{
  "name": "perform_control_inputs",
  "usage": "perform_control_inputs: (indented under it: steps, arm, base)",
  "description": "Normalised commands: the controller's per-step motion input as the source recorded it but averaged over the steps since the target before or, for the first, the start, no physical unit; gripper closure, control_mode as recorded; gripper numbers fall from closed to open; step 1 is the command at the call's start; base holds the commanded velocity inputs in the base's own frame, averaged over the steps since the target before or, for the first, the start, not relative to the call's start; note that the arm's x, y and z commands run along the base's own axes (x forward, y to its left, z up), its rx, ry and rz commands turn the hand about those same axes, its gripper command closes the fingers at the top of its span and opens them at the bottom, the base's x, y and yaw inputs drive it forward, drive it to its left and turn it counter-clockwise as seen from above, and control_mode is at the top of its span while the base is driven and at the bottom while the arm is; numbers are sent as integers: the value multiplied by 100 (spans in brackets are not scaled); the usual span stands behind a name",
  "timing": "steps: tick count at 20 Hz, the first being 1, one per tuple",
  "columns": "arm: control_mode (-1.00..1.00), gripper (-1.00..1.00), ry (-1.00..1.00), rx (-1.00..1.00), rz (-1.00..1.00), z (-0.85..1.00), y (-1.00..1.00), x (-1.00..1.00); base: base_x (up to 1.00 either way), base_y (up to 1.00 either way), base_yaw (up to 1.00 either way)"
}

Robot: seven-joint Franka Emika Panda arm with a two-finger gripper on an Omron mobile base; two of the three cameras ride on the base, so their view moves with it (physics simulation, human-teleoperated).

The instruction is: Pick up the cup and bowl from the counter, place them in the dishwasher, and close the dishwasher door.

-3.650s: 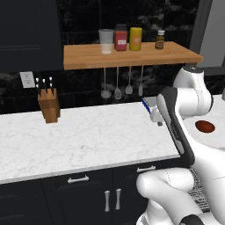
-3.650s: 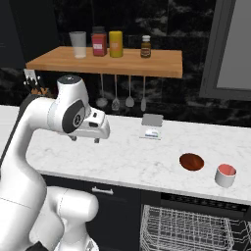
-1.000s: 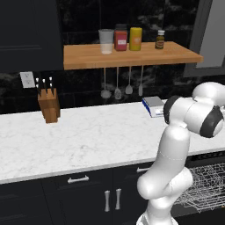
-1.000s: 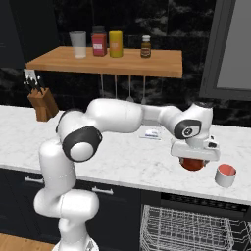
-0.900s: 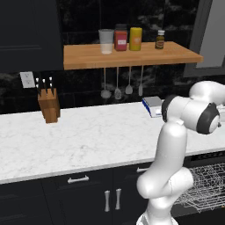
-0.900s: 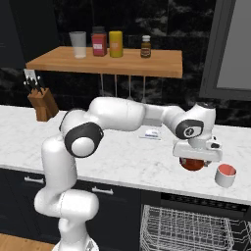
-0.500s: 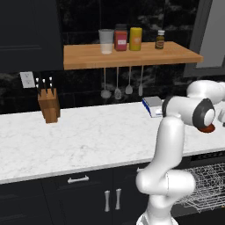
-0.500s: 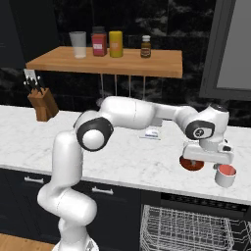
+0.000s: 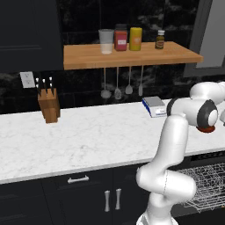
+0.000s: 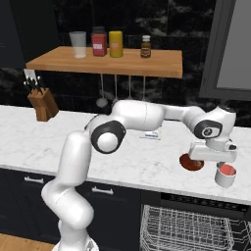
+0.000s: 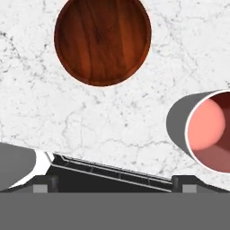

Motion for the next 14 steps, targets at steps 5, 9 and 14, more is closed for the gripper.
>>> perform_control_inputs:
  steps: [5, 9, 14]
  arm:
    - [-100, -100, -9, 0, 15, -14, -33, 17]
    - [-100, -100, -21, 0, 2, -15, -21, 19]
    - [-100, -100, -12, 0, -1, -14, -1, 16]
  base:
    - [0, 0, 0]
    - [0, 0, 0]
    - [0, 0, 0]
